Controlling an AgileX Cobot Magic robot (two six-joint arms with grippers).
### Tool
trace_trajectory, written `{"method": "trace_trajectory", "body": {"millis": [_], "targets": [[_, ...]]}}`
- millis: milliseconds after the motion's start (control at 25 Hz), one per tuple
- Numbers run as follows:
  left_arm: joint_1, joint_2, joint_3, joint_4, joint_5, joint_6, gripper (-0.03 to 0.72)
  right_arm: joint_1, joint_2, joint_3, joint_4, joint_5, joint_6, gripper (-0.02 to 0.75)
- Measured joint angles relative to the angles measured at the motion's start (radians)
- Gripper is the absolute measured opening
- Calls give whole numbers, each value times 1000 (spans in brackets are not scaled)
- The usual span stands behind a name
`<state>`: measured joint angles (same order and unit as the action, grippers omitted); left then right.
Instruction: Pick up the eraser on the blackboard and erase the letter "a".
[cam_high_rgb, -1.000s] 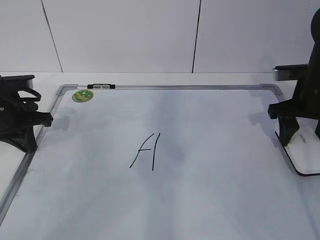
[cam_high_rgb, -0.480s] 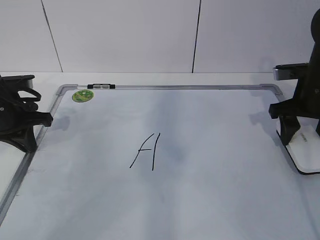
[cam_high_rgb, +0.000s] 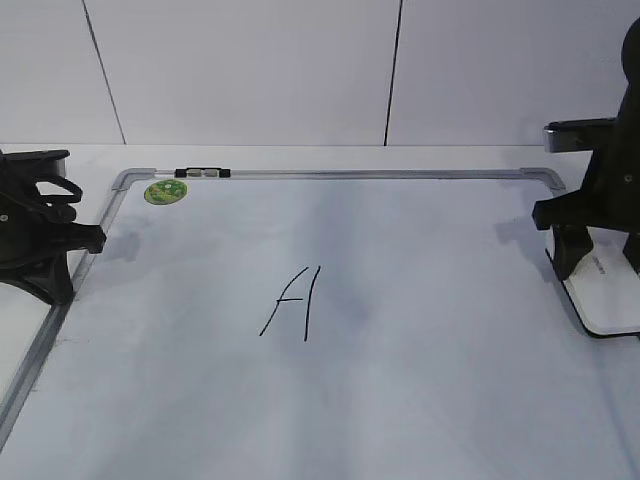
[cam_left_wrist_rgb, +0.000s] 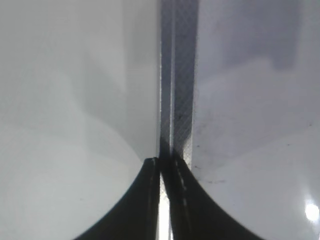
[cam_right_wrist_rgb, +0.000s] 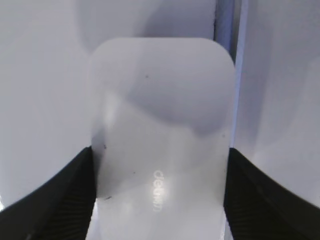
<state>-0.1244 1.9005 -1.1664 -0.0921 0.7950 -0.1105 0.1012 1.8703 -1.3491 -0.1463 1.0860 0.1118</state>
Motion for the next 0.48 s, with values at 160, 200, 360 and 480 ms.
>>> {"method": "trace_trajectory", "body": {"millis": [160,200,360,480], "targets": [[0,0,0,0,0,0,17,0,0,0,0,-18,0,532],[0,0,0,0,0,0,17,0,0,0,0,-23,0,532],[0,0,0,0,0,0,17,0,0,0,0,-37,0,532],[0,0,0,0,0,0,17,0,0,0,0,-48,0,532]]}}
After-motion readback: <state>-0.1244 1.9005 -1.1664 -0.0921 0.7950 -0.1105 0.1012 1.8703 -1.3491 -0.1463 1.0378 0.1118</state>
